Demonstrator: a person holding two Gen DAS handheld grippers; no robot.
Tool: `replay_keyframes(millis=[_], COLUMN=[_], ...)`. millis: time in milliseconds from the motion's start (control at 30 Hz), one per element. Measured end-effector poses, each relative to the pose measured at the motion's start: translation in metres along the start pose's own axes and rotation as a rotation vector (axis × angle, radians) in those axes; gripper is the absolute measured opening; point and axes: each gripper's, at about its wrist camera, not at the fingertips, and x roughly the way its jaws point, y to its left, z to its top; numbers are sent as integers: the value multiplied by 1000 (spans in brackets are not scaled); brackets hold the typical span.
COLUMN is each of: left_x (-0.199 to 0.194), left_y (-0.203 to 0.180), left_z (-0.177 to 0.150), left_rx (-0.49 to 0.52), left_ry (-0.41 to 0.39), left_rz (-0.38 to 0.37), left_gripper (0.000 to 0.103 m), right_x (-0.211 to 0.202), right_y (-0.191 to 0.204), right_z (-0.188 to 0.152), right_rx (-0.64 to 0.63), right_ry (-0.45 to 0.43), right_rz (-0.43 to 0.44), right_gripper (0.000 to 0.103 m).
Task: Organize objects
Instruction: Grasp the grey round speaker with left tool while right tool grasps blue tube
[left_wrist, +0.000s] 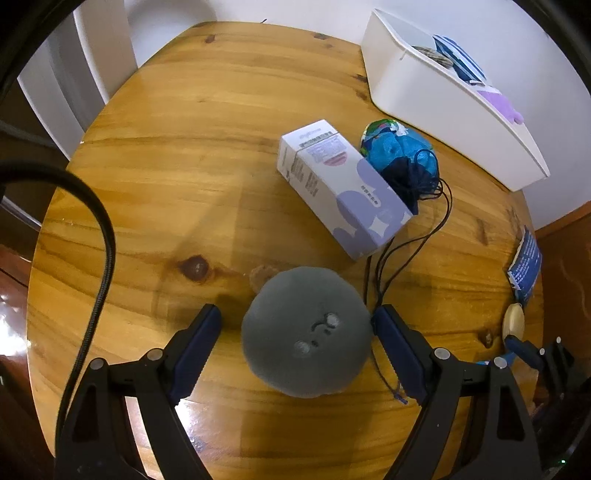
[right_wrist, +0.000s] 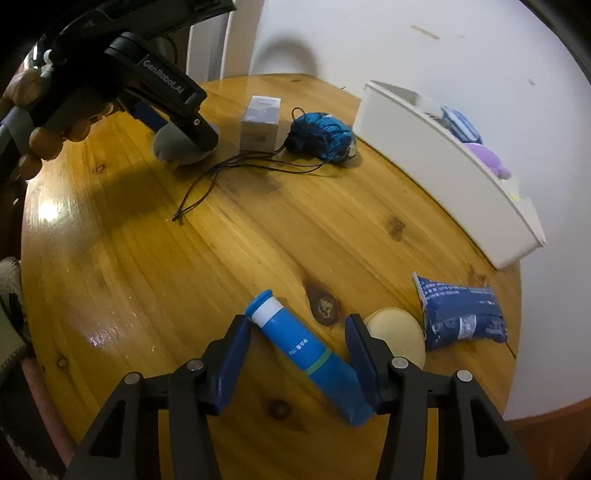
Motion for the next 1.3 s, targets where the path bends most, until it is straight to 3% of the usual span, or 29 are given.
replay_keyframes(millis=[133, 167, 200, 467, 667, 833, 1067, 1300], left_x=[-1, -2, -3, -9, -22, -46, -71, -115], left_y=[-1, -1, -2, 6, 5, -2, -23, -51], left_z=[-2, -2, -3, -6, -13, -19, -8, 3], left_rx=[2, 1, 1, -39, -29, 5, 49, 134], left_ry=[-8, -15, -26, -51, -101, -159, -221, -302], left_rz=[26, 40, 55, 44, 82, 85, 43, -6], left_gripper=[84, 80, 68, 58, 55, 54, 54, 55], right_x=[4, 5, 6, 14, 16, 0, -29, -68], right_y=[-4, -5, -7, -17, -30, -45, -53, -58], right_z=[6, 8, 9, 19, 19, 17, 24, 28], right_rx=[-42, -47, -50, -1, 130, 288, 399, 424], right_ry=[9, 15, 20, 53, 46, -12, -109, -192], right_rz=[50, 69, 84, 181, 247, 308, 280, 222], right_gripper=[46, 43, 41, 19, 19, 19, 19, 19])
